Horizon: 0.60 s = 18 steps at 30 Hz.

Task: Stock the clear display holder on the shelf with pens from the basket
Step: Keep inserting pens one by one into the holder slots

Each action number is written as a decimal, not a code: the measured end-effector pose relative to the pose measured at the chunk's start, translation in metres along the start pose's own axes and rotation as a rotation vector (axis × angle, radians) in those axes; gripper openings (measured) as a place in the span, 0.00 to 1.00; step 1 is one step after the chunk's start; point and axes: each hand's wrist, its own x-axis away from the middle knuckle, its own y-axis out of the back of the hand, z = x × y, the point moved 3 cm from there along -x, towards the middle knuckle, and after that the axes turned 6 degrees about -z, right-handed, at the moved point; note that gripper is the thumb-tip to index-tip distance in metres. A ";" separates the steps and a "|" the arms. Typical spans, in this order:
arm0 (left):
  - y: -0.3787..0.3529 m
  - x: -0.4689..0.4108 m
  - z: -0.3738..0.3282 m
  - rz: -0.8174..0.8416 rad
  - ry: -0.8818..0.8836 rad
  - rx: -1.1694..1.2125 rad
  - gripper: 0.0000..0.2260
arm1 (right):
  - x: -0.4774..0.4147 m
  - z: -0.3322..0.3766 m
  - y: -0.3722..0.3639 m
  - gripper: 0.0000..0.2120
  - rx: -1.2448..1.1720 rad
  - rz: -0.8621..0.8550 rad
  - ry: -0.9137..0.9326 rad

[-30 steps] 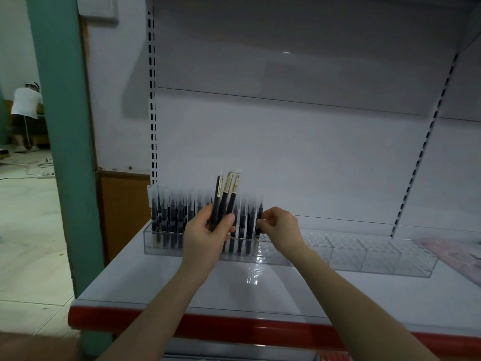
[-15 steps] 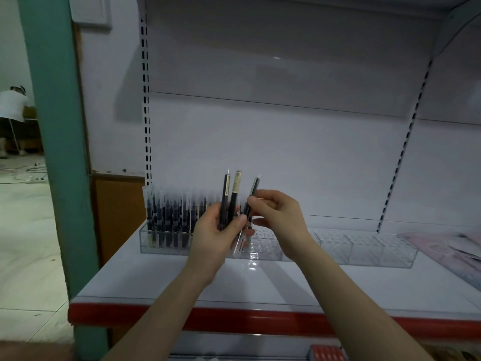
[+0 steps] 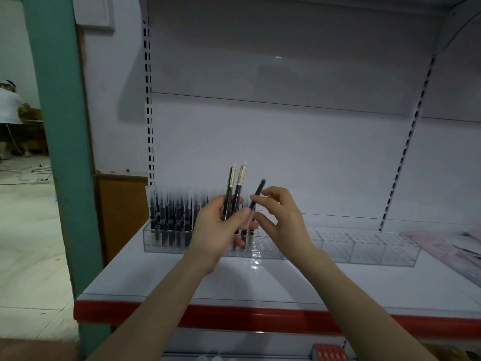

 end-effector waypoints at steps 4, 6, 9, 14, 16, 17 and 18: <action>0.003 -0.003 0.001 -0.058 0.016 0.008 0.03 | -0.014 -0.007 0.003 0.13 -0.038 -0.017 -0.040; 0.012 -0.006 0.005 -0.107 0.013 -0.012 0.04 | -0.023 -0.013 0.007 0.09 -0.109 -0.020 -0.201; 0.021 -0.009 0.010 -0.156 -0.019 -0.067 0.05 | -0.031 -0.025 0.006 0.09 -0.218 -0.017 -0.503; 0.023 -0.013 0.012 -0.156 -0.068 -0.089 0.07 | -0.029 -0.031 -0.006 0.11 -0.202 0.067 -0.631; 0.023 -0.013 0.011 -0.149 -0.086 -0.094 0.07 | -0.026 -0.031 -0.010 0.11 -0.189 0.089 -0.632; 0.022 -0.013 0.010 -0.147 -0.084 -0.090 0.07 | -0.025 -0.031 -0.012 0.11 -0.187 0.106 -0.632; 0.022 -0.012 0.010 -0.147 -0.076 -0.080 0.07 | -0.023 -0.031 -0.015 0.11 -0.181 0.127 -0.633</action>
